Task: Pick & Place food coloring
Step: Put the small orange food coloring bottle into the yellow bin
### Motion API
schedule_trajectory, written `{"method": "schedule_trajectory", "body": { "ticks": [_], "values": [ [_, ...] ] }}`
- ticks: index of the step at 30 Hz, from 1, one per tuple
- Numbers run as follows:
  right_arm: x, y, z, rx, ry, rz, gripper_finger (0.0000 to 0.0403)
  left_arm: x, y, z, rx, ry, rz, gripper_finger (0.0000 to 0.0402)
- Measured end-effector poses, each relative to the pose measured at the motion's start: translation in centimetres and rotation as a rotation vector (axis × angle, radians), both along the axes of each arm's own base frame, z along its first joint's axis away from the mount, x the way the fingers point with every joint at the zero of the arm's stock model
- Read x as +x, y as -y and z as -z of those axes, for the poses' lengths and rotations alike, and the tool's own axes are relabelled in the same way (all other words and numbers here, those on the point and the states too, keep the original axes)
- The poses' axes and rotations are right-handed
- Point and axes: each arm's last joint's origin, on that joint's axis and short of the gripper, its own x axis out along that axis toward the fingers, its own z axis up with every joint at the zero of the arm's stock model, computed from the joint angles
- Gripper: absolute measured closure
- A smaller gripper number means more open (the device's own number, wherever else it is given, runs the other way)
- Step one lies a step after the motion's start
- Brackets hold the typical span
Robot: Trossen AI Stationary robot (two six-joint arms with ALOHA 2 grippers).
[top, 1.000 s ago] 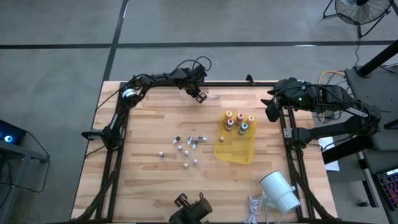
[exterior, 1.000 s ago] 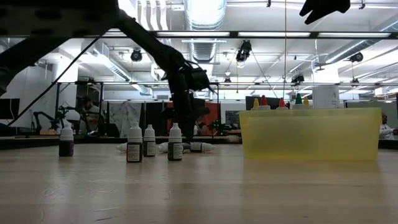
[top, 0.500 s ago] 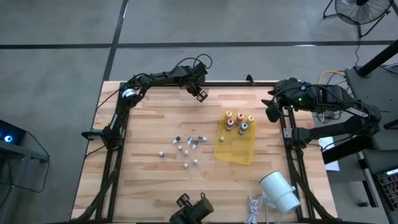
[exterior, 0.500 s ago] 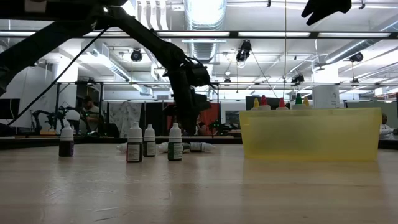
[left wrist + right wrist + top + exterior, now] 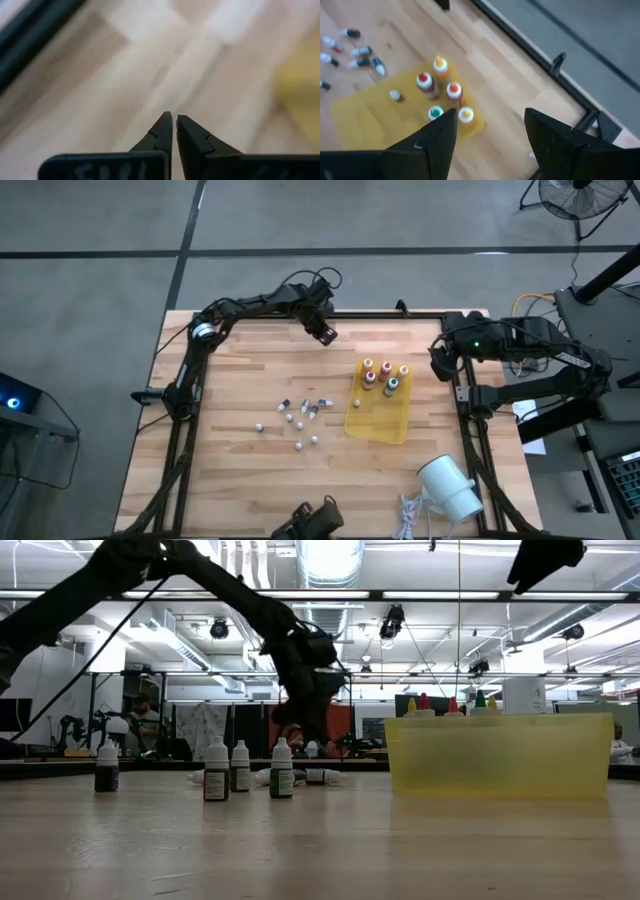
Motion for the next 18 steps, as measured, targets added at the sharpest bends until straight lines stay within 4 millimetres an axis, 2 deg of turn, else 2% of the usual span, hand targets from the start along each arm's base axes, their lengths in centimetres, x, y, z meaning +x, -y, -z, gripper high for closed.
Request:
{"method": "schedule_trajectory", "body": {
  "ticks": [4, 9, 14, 18],
  "values": [
    [-0.3, -0.1, 0.3, 0.047, -0.029, 0.000, 0.0181, 0.1, 1.3, -2.2, 0.035, 0.050, 0.040, 0.0401],
    [0.0, -0.2, 0.5, 0.081, -0.054, -0.005, 0.0181, 0.2, 3.0, -6.3, 0.117, 0.178, 0.077, 0.0401],
    [2.1, 0.0, 0.9, 0.090, -0.147, -0.096, 0.0181, -0.3, 5.5, -10.5, 0.209, 0.322, 0.127, 0.0401],
    [3.4, 0.3, 0.3, 0.050, -0.211, -0.179, 0.0181, -1.5, 7.5, -12.2, 0.265, 0.401, 0.145, 0.0401]
  ]
}}
